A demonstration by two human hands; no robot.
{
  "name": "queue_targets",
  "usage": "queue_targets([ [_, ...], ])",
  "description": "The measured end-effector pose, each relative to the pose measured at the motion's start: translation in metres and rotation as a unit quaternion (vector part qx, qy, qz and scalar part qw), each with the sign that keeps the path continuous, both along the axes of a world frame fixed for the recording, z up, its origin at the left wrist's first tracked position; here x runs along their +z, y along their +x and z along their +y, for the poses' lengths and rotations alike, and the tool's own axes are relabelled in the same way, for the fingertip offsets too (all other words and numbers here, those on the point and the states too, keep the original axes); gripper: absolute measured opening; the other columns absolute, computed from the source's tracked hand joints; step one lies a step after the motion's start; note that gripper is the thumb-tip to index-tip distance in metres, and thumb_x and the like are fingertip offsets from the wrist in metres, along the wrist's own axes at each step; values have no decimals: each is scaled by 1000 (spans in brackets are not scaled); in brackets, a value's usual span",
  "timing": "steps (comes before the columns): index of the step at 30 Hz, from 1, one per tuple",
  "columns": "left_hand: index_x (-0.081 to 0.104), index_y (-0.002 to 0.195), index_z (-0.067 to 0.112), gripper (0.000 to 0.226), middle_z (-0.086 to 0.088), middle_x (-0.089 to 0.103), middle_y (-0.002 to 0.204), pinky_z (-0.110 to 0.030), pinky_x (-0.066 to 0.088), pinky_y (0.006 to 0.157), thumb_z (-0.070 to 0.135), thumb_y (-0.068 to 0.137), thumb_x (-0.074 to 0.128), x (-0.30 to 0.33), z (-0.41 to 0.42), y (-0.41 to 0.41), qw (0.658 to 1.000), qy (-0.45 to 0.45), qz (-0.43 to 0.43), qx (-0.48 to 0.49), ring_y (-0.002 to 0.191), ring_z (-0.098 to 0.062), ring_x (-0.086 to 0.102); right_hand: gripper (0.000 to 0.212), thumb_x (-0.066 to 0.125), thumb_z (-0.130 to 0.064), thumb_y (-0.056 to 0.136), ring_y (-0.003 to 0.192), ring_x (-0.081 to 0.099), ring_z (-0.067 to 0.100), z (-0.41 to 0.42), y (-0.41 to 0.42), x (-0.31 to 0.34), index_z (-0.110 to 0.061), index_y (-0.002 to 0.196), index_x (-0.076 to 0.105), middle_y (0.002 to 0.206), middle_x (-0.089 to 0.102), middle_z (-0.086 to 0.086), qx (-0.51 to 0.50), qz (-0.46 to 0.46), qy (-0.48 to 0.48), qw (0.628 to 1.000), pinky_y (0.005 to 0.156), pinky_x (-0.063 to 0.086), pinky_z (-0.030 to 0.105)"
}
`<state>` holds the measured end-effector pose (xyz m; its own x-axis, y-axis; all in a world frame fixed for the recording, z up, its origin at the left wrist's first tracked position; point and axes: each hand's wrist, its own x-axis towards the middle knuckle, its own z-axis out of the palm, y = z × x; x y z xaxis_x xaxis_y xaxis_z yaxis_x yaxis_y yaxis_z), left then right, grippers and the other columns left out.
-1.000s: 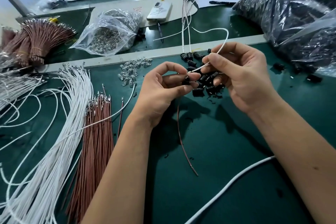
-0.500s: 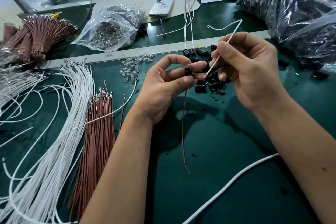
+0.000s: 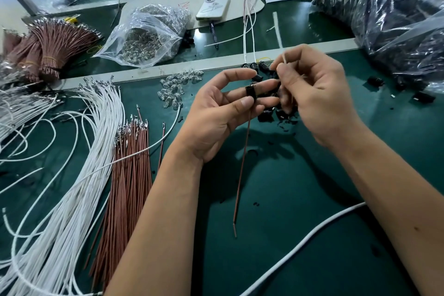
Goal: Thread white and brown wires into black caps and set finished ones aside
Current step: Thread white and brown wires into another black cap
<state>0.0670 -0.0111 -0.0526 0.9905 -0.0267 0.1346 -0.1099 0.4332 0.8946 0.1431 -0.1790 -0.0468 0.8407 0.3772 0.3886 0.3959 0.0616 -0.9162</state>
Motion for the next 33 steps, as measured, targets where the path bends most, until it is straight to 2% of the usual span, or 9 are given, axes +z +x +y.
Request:
queue_targets([
  [4, 54, 126, 3, 37, -21, 72, 105, -28, 59, 81, -13, 93, 54, -1, 0, 1, 999, 28, 16, 33, 90, -27, 72, 4, 71, -8, 97, 66, 73, 10, 3, -3, -5, -7, 93, 72, 77, 72, 4, 4, -32, -70, 997, 67, 58, 24],
  [9, 50, 131, -1, 39, -19, 72, 101, -27, 59, 80, -14, 94, 52, -2, -3, 1, 999, 36, 23, 29, 87, -27, 73, 4, 77, -3, 90, 66, 67, 3, 2, -2, -3, -6, 93, 78, 81, 66, -6, 3, -50, -88, 995, 65, 55, 15],
  [20, 53, 128, -1, 37, -17, 74, 103, -26, 59, 80, -15, 94, 51, -1, -5, 0, 999, 44, 25, 14, 88, -25, 74, 7, 67, -6, 98, 73, 72, 11, 2, -5, -2, -6, 91, 69, 84, 70, 1, -24, -54, -114, 992, 63, 57, 21],
  [22, 53, 128, -3, 35, -20, 72, 113, -26, 59, 81, -14, 94, 52, -1, -5, 1, 998, 51, 27, 36, 92, -28, 74, 14, 65, -12, 101, 61, 67, 7, 3, -4, 0, -13, 87, 66, 71, 69, -7, -39, -10, -61, 997, 56, 52, 19],
  [25, 57, 117, -3, 26, -23, 72, 114, -26, 59, 79, -14, 94, 55, -1, -3, 2, 993, 53, 52, 88, 94, -32, 74, 30, 62, -24, 104, 51, 37, 11, -4, 4, 6, -15, 76, 59, 59, 47, -6, -10, 161, 83, 983, 49, 32, 24],
  [28, 62, 108, -3, 23, -25, 72, 111, -26, 60, 77, -16, 90, 59, -2, 0, 1, 989, 33, 91, 116, 94, -34, 74, 22, 51, -18, 103, 62, 41, 11, -11, 8, 14, -9, 88, 63, 75, 47, 1, 109, 373, 249, 887, 53, 35, 20],
  [30, 64, 107, -3, 24, -25, 71, 113, -28, 61, 81, -17, 88, 60, -3, 1, 1, 987, 28, 101, 119, 95, -34, 74, 24, 47, -10, 103, 71, 51, 13, -14, 9, 15, -3, 97, 69, 84, 55, 6, 145, 413, 330, 836, 62, 47, 20],
  [31, 66, 107, -3, 25, -25, 71, 113, -30, 60, 85, -17, 88, 60, -2, 1, 2, 987, 30, 106, 120, 96, -34, 74, 28, 46, -11, 104, 77, 55, 14, -15, 10, 15, -3, 100, 72, 89, 58, 7, 145, 404, 333, 840, 70, 52, 22],
  [33, 68, 106, -2, 26, -26, 71, 114, -32, 59, 90, -18, 90, 56, -2, 2, 2, 985, 29, 117, 121, 98, -35, 73, 36, 44, -23, 108, 84, 55, 13, -15, 10, 14, -9, 108, 76, 94, 61, 2, 127, 359, 266, 885, 83, 51, 26],
])
